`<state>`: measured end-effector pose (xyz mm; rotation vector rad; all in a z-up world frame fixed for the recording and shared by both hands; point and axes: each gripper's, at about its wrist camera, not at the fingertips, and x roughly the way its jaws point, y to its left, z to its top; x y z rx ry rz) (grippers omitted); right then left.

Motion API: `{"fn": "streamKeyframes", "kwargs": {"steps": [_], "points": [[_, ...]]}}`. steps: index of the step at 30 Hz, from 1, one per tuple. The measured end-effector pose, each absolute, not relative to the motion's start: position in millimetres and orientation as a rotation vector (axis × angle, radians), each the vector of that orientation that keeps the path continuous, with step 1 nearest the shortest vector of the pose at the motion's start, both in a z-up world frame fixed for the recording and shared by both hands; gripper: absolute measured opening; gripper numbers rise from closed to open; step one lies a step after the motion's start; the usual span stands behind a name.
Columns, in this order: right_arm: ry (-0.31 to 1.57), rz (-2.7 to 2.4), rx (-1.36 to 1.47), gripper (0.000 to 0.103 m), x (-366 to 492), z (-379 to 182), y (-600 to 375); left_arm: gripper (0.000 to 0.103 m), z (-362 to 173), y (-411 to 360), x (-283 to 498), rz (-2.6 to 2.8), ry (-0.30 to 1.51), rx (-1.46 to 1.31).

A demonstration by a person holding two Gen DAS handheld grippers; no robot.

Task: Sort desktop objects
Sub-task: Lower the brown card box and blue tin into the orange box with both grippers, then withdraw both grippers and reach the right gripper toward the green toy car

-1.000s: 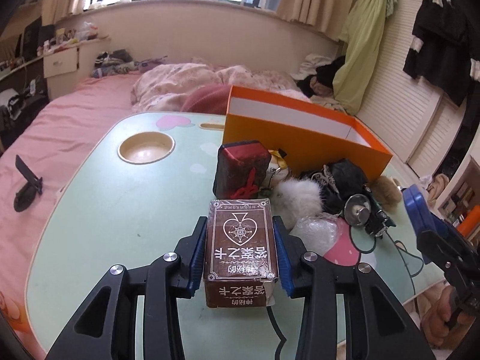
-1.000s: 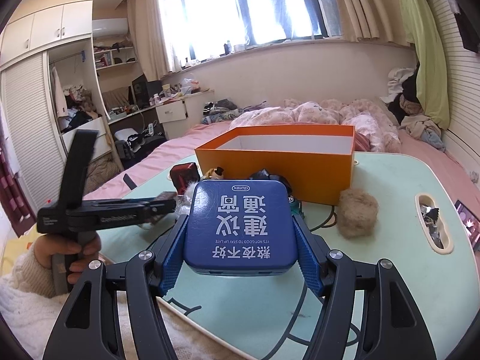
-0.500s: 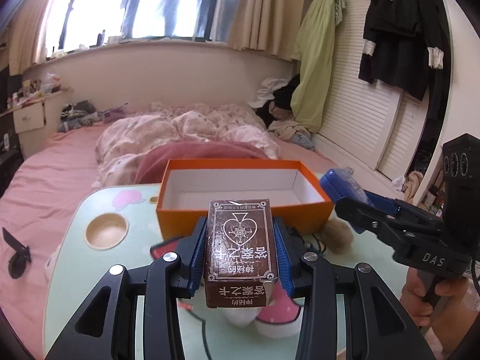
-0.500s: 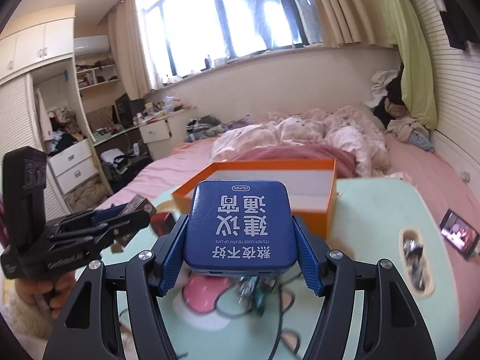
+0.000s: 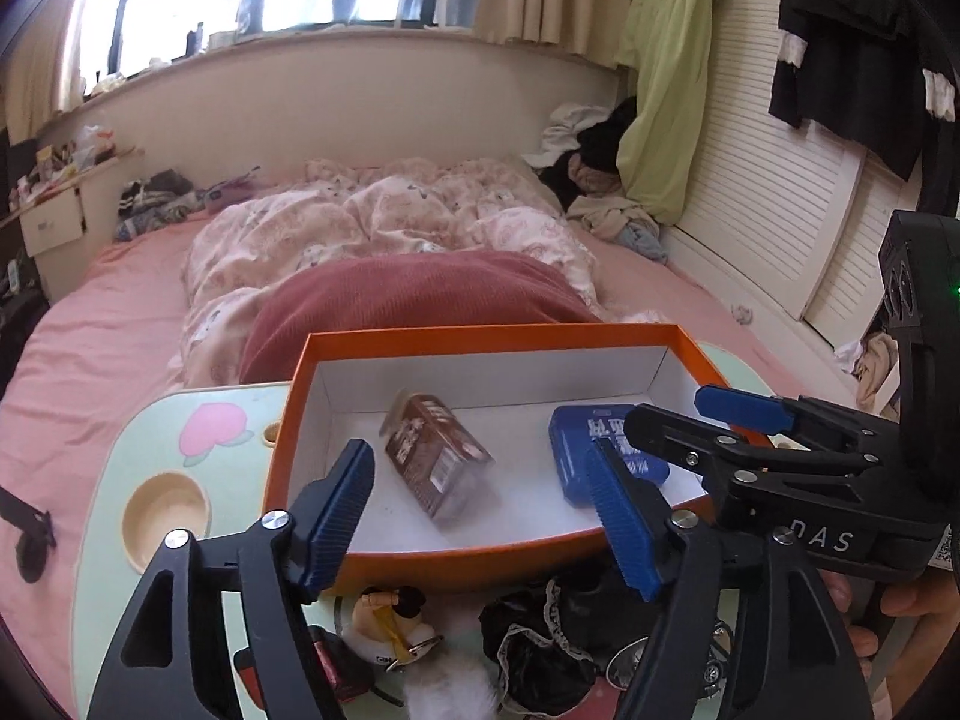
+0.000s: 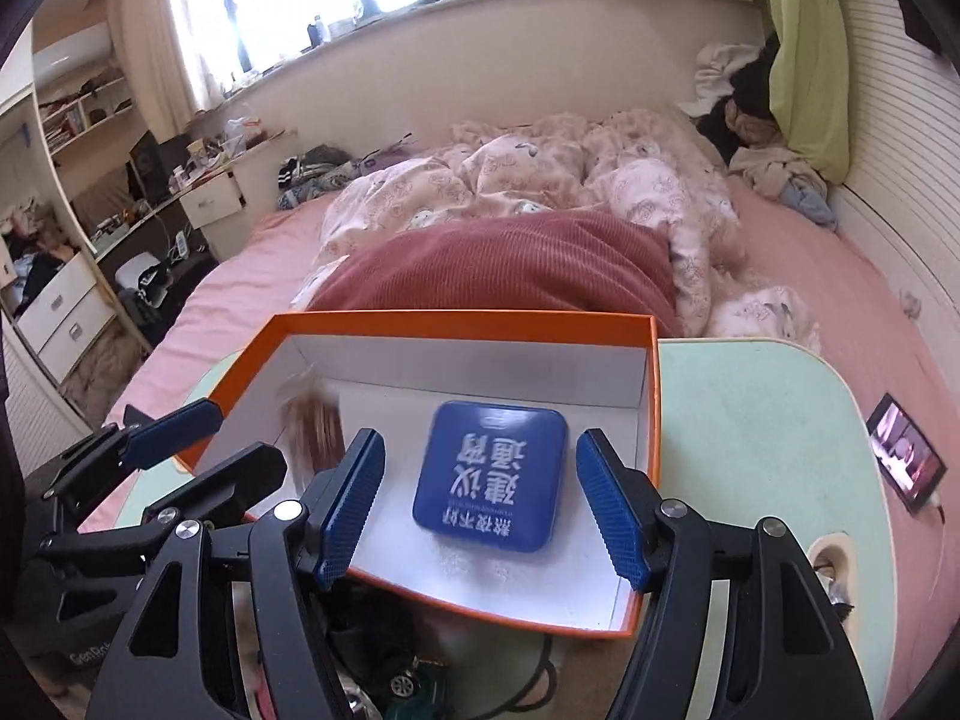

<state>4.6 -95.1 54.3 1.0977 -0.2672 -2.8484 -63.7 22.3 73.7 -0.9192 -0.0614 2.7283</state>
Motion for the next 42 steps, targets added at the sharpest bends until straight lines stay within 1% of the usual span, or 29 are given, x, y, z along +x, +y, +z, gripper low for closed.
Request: {"fn": "streamKeyframes", "kwargs": {"steps": [2, 4, 8, 11, 12, 14, 15, 17, 20, 23, 25, 26, 27, 28, 29, 30, 33, 42], "points": [[-0.294, -2.840, 1.061, 0.070, 13, 55, -92, 0.080, 77, 23, -59, 2.731, -0.063, -0.889], [-0.312, -2.855, 1.027, 0.072, 23, 58, -90, 0.081, 82, 25, -53, 2.732, -0.055, -0.866], [-0.351, -2.870, 0.969, 0.072, 36, 67, -88, 0.083, 90, 28, -33, 2.723, -0.027, -0.836], [-0.366, -2.863, 0.922, 0.072, 56, 74, -88, 0.095, 93, 28, -5, 2.708, -0.007, -0.811], [-0.358, -2.859, 0.914, 0.073, 65, 75, -90, 0.096, 93, 26, 5, 2.701, -0.002, -0.810], [-0.318, -2.862, 0.923, 0.079, 86, 72, -96, 0.097, 87, 22, 28, 2.675, 0.016, -0.820], [-0.298, -2.868, 0.935, 0.079, 95, 69, -98, 0.097, 81, 19, 38, 2.664, 0.025, -0.838], [-0.265, -2.859, 0.959, 0.080, 108, 61, -102, 0.098, 69, 14, 52, 2.660, 0.042, -0.880], [-0.238, -2.823, 1.069, 0.080, 121, 41, -110, 0.098, 45, 5, 59, 2.697, 0.042, -0.970], [-0.140, -2.833, 1.122, 0.080, 127, 27, -125, 0.098, 22, -6, 46, 2.678, -0.036, -1.154], [-0.137, -2.848, 1.151, 0.080, 128, 14, -128, 0.098, 9, -12, 35, 2.632, -0.069, -1.266], [-0.152, -2.843, 1.171, 0.084, 127, 8, -128, 0.103, 6, -11, 33, 2.645, -0.042, -1.278], [-0.111, -2.870, 1.120, 0.087, 127, 5, -130, 0.102, 4, -9, 33, 2.666, 0.005, -1.305], [-0.081, -2.869, 1.136, 0.093, 123, 4, -132, 0.103, 3, -7, 35, 2.680, 0.036, -1.315], [-0.066, -2.857, 1.148, 0.100, 120, 3, -134, 0.103, 4, -8, 36, 2.680, 0.021, -1.311], [-0.037, -2.841, 1.158, 0.102, 117, 1, -136, 0.103, 5, -9, 36, 2.682, 0.021, -1.312], [0.103, -2.869, 1.200, 0.102, 114, -7, -148, 0.103, 7, -8, 39, 2.689, 0.020, -1.308], [0.113, -2.869, 1.205, 0.102, 116, -9, -148, 0.103, 3, -11, 36, 2.686, 0.017, -1.315]]}}
